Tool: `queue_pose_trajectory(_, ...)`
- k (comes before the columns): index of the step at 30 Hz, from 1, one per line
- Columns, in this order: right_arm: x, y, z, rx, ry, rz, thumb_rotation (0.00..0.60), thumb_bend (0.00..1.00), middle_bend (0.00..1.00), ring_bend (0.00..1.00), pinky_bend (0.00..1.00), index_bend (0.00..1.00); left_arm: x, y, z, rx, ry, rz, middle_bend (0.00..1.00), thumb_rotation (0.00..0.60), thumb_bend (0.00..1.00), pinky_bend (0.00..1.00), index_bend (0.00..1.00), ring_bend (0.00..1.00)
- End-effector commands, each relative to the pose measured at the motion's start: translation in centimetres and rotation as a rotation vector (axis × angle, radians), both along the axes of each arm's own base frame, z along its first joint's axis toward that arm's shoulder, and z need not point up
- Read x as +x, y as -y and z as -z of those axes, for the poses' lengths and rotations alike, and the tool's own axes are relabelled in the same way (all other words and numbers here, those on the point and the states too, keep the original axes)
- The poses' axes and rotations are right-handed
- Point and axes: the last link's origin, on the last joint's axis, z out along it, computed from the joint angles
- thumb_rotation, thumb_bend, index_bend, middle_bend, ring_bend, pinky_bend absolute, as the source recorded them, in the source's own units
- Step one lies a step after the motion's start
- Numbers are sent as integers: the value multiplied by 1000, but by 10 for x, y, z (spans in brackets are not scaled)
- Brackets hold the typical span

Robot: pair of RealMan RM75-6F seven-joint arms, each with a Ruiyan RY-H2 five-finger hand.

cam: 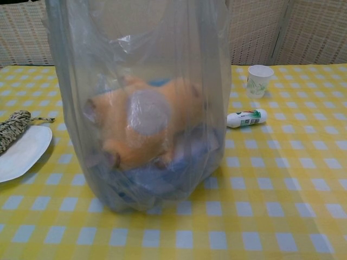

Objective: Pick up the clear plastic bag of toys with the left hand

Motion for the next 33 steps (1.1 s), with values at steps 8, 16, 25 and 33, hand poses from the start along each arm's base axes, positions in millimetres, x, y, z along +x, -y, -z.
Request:
queue_pose_trajectory(8,0,1,1,-1,-4,6,600,281,0,0,0,0,17,-3,24,-137,19,35,0,600,189,24,0,0)
queue_pose_trajectory(16,0,1,1,9,-2,3,600,281,0,0,0,0,29,-13,41,-160,-27,43,0,600,188,25,0,0)
queue_pose_trajectory(25,-3,5,8,43,-17,21,600,281,0,0,0,0,48,-18,46,-208,-30,80,0,600,184,16,0,0)
queue_pose_trajectory(33,-1,5,6,35,-11,15,600,281,0,0,0,0,76,-26,54,-294,-34,121,0,600,185,16,0,0)
